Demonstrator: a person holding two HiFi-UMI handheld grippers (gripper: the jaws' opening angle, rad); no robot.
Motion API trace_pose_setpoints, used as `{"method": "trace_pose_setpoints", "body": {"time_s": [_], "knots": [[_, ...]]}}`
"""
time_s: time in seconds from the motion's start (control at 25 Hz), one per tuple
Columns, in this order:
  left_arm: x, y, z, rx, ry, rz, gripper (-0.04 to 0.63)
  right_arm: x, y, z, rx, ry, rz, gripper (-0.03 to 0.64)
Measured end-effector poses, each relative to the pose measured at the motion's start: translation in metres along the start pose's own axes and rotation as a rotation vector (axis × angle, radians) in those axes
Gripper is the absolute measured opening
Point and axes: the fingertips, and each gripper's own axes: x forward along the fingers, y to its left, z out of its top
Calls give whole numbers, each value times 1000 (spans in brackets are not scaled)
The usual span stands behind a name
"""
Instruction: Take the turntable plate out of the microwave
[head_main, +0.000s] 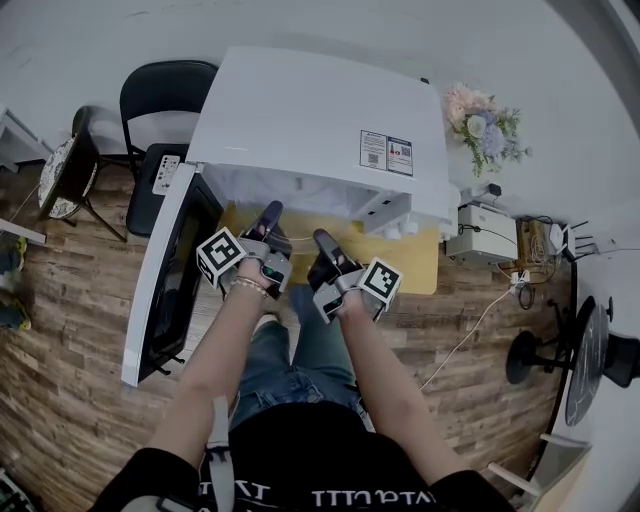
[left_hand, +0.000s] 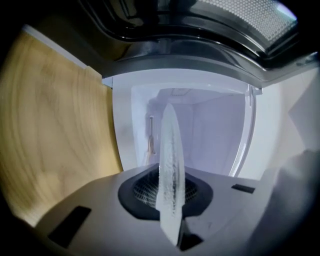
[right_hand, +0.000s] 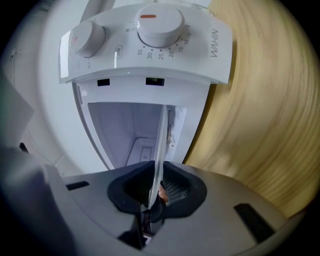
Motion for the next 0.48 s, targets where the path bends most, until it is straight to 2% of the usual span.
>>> {"method": "trace_pose_setpoints", "body": {"time_s": [0.2,0.48], "knots": [[-21,-4,-8,-16,30,-5,32,-8,5,5,-3,-35,-7,60],[-39,-8,-14,-39,60,15,32,-6,15,-8,-45,-21,-31,60]]}}
